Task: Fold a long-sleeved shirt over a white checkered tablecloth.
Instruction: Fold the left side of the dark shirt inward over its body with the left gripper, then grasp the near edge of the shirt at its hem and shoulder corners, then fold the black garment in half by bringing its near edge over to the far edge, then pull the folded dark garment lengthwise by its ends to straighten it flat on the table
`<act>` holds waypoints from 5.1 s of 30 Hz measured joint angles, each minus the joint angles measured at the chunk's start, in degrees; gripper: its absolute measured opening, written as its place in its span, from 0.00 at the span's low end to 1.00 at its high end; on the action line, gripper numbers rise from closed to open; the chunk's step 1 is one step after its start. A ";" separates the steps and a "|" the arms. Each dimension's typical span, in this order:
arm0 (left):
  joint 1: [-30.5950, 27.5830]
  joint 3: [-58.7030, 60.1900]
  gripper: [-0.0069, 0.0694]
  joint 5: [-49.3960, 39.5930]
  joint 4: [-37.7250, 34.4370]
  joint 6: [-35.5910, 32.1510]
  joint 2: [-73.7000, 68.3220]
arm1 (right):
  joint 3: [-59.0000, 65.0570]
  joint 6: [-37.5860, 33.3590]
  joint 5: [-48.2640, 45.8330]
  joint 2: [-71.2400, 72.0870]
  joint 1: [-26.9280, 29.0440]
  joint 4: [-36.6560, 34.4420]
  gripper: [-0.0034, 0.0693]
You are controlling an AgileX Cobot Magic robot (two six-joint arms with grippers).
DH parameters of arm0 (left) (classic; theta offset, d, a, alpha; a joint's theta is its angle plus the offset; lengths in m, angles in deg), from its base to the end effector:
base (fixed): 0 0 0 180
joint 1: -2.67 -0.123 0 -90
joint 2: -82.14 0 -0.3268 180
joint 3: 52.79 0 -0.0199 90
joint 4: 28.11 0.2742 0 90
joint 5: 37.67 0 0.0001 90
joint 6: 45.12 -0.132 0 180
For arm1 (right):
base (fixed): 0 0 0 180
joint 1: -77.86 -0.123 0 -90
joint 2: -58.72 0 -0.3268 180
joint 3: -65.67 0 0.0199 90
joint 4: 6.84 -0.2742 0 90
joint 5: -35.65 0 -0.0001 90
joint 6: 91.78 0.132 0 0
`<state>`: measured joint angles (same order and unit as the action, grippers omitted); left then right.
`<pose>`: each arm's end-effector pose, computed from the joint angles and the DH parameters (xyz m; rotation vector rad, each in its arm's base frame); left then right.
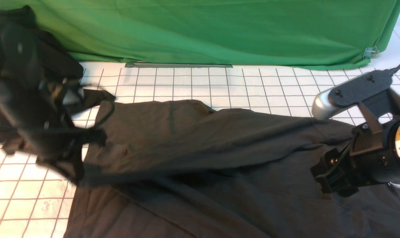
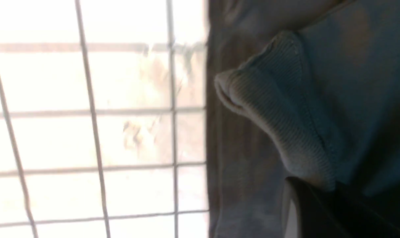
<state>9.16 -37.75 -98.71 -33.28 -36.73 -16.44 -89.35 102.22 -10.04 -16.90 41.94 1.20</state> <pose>0.3171 -0.0466 0.2235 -0.1118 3.0544 -0.1412 0.2227 0.1450 0.2997 -0.5693 2.4860 0.1753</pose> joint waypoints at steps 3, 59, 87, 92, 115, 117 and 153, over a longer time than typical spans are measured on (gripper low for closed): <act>0.00 3.91 0.13 3.43 -1.48 0.20 0.57 | -0.06 0.00 0.38 -0.14 0.00 0.07 0.67; 8.29 34.44 0.32 5.08 -4.14 7.78 11.59 | -0.06 -2.10 -1.23 -0.57 0.00 -0.92 0.67; 8.29 25.83 0.09 -8.21 1.25 4.88 23.70 | 14.68 -15.91 -0.85 -15.45 -11.40 -12.35 0.71; 8.29 25.83 0.09 -8.21 1.25 4.88 23.70 | 14.68 -15.18 2.23 -18.96 -11.40 -11.77 0.58; -3.56 -21.91 0.09 -8.50 -1.05 2.00 0.62 | -14.51 -22.40 -7.70 -18.97 5.29 -3.54 0.07; -4.42 -30.60 0.09 -8.77 -1.59 1.90 -7.22 | -22.00 -23.24 -7.77 -23.89 7.02 -3.47 0.07; -7.62 -66.51 0.58 -5.85 3.67 1.62 -42.39 | -40.32 -21.90 -20.03 -40.87 31.04 -5.22 0.17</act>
<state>1.54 -104.26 -104.56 -29.61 -35.12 -58.83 -129.67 80.32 -30.08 -57.78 72.98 -4.03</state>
